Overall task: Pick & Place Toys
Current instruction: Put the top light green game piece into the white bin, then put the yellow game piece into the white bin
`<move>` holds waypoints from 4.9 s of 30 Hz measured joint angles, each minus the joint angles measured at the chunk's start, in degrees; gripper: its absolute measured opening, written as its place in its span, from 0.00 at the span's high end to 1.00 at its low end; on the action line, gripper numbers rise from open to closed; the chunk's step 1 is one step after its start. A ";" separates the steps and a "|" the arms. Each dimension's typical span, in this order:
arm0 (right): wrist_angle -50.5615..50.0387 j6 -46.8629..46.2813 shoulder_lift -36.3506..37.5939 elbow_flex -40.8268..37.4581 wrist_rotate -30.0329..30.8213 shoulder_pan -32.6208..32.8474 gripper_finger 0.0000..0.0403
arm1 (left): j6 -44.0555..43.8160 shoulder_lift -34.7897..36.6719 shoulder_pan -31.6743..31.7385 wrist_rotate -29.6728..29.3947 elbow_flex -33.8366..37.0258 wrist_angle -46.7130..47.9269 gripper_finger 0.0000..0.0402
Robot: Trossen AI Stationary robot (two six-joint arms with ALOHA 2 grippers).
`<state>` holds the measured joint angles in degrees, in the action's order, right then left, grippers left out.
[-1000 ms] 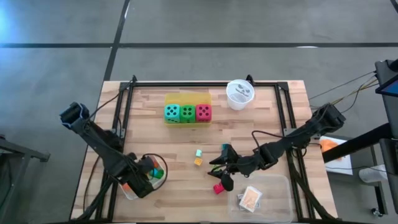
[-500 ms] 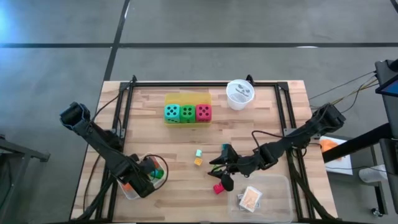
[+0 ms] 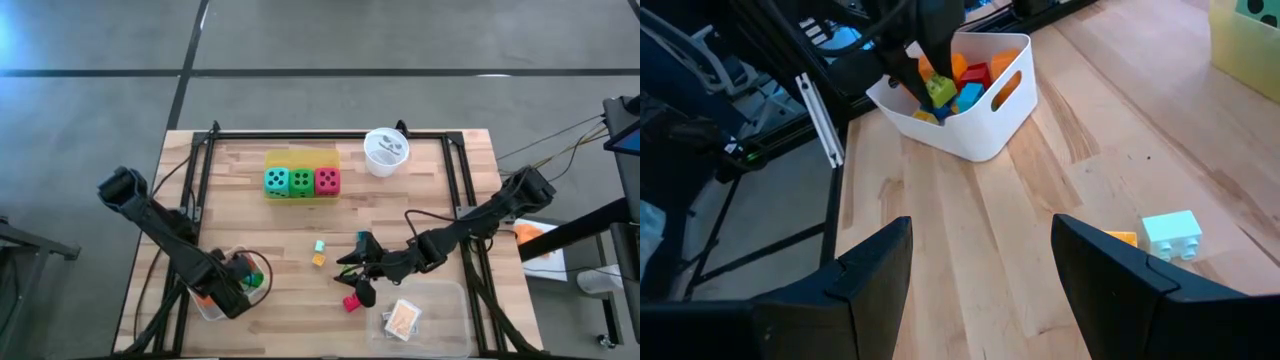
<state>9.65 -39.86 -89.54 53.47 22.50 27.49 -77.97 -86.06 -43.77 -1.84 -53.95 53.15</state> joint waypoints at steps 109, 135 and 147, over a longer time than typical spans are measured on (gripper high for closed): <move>-35.32 -10.71 16.98 -0.35 9.29 2.49 0.42 | 21.76 -31.01 29.63 1.79 -35.80 -5.17 0.06; -36.61 -8.17 15.82 -0.39 10.69 3.76 0.42 | 13.42 -33.24 32.41 -5.44 -30.36 -4.09 0.06; -36.52 -7.84 15.82 -0.39 10.67 3.78 0.42 | 23.97 -33.24 32.07 3.38 -30.01 -5.65 0.06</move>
<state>-26.87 -47.69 -73.71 53.08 33.17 31.27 -54.00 -119.31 -11.70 1.54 -83.96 47.50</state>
